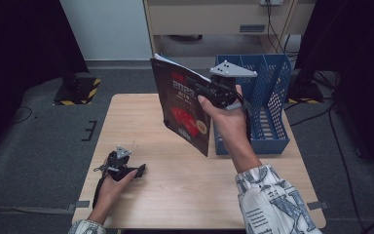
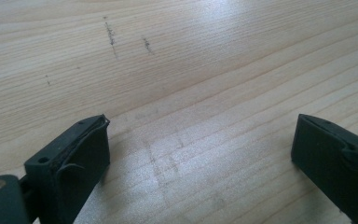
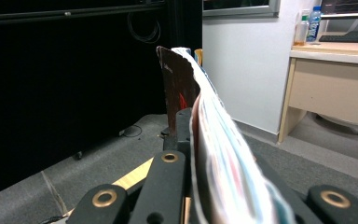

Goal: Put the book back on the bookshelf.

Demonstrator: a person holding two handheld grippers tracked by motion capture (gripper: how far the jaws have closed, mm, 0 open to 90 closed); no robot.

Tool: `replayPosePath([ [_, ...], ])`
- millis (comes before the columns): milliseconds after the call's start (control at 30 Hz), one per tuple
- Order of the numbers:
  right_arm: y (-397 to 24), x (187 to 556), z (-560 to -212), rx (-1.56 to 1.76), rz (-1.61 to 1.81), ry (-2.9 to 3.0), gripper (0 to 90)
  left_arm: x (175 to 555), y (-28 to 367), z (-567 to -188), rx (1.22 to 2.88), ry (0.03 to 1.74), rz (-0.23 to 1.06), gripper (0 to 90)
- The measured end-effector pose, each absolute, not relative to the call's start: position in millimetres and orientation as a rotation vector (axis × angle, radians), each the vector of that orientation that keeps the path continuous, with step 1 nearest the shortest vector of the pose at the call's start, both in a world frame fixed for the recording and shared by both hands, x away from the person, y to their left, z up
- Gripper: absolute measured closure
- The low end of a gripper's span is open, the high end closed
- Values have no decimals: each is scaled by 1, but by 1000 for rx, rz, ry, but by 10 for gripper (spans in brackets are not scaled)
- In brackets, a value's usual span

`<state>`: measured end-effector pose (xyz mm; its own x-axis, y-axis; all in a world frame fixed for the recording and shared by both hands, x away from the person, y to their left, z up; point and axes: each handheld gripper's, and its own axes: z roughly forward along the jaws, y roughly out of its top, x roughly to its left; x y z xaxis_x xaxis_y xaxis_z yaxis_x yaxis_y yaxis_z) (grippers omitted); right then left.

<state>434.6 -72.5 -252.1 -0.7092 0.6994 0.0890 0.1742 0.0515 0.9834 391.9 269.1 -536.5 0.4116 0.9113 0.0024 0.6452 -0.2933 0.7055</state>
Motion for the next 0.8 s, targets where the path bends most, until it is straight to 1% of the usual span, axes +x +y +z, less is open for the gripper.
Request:
replayPosePath([
  [800,-96,416,-238,867,1689,1913,871,393,267,-537,2035,1333,549,17],
])
